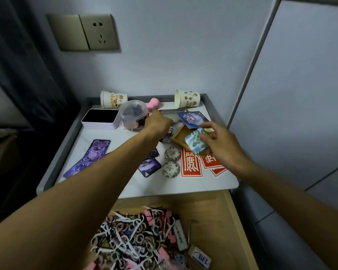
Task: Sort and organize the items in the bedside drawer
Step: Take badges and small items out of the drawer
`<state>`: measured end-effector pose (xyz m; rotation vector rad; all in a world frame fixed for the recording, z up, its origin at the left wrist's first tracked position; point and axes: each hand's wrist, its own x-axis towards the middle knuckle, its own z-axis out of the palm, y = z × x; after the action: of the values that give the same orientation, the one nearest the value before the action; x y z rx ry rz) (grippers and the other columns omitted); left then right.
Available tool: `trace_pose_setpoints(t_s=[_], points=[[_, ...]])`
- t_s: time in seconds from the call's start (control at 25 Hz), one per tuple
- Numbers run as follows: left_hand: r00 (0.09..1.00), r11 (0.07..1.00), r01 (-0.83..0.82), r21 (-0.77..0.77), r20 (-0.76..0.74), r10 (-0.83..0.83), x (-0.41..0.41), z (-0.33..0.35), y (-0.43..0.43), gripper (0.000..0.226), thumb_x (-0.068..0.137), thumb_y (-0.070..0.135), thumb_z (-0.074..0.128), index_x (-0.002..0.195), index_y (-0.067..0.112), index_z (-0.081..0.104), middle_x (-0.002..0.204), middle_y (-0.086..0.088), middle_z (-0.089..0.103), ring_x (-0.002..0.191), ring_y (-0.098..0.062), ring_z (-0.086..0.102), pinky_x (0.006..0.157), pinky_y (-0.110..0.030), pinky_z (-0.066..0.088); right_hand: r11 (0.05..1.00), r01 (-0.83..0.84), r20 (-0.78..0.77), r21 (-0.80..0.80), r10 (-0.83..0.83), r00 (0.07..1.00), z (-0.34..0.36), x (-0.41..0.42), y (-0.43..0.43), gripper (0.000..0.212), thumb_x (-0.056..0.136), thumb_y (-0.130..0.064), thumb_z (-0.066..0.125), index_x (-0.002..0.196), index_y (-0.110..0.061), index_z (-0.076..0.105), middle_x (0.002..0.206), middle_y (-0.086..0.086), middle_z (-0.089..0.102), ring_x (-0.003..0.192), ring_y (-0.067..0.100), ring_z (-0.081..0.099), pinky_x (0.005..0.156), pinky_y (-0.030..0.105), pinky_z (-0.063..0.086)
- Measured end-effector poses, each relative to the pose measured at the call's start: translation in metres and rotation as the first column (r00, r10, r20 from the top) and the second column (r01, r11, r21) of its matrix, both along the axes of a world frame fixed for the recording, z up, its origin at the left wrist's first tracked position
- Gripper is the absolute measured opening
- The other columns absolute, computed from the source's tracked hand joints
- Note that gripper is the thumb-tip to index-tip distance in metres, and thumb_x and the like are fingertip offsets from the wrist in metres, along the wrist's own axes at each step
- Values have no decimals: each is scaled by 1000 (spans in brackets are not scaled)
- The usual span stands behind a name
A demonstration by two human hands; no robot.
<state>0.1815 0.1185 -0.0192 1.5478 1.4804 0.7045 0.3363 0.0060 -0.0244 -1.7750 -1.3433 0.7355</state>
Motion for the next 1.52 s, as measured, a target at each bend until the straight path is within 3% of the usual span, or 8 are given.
trace_pose_setpoints(t_s=[0.32,0.52,0.64,0.72,0.88,1.04,1.32,1.52], points=[[986,990,131,-43,111,-126,-70,27,-75,32,91,7,61,122,0,53,101,-22,62,84,-25,57,76,-37,48,996,59,-193,-65,-70,979,-33,-39,-72,37,95,-7,59,128,-21,53,113,4,65,80,14,69,64,21,57],[986,977,156,-146,90,-144,-133,22,-135,9,95,8,57,102,6,63,98,-17,69,81,-24,69,74,-31,55,987,142,195,-74,-126,973,-29,-57,-83,44,87,-9,69,129,-19,60,128,-2,55,114,16,53,96,30,48],[997,983,70,-168,-3,-71,-164,8,-152,5,94,10,57,92,9,62,88,-15,67,66,-23,66,63,-31,54,996,82,276,-16,-74,958,-19,-75,-102,40,90,-6,62,128,-18,59,133,4,48,109,12,52,87,17,45],[969,999,-6,-47,-248,-5,-189,-1,-158,9,93,18,58,94,10,63,88,-14,68,68,-25,67,66,-36,55,995,-93,303,21,82,950,-18,-101,-113,29,92,-6,60,118,-19,64,121,-2,55,98,6,54,75,7,41],[575,984,-50,171,-801,168,-239,-18,-170,28,91,34,52,107,15,65,104,-12,66,94,-34,64,72,-35,46,802,-557,394,-216,594,702,-52,-167,-113,26,94,-30,63,118,-21,65,116,-1,61,109,13,57,95,31,47],[540,996,-89,-18,-841,34,-267,-38,-171,22,94,36,54,88,15,60,80,-3,58,75,-23,61,65,-33,48,655,-670,484,-350,739,469,-107,-224,-80,56,92,-51,57,140,-25,49,149,4,38,138,22,33,113,37,32],[672,980,2,-197,-726,-147,-278,-47,-150,21,91,35,57,86,15,56,83,-5,63,79,-27,67,80,-41,57,667,-694,586,-271,687,431,-164,-272,-51,69,78,-56,65,138,-25,49,141,13,39,130,35,31,106,46,36],[577,991,111,-80,-806,-130,-266,-59,-153,26,95,15,47,70,18,42,67,-1,51,79,-25,67,76,-38,57,672,-692,596,-263,677,431,-165,-251,-55,46,83,-52,63,122,-27,60,136,4,41,128,26,33,102,43,39]])
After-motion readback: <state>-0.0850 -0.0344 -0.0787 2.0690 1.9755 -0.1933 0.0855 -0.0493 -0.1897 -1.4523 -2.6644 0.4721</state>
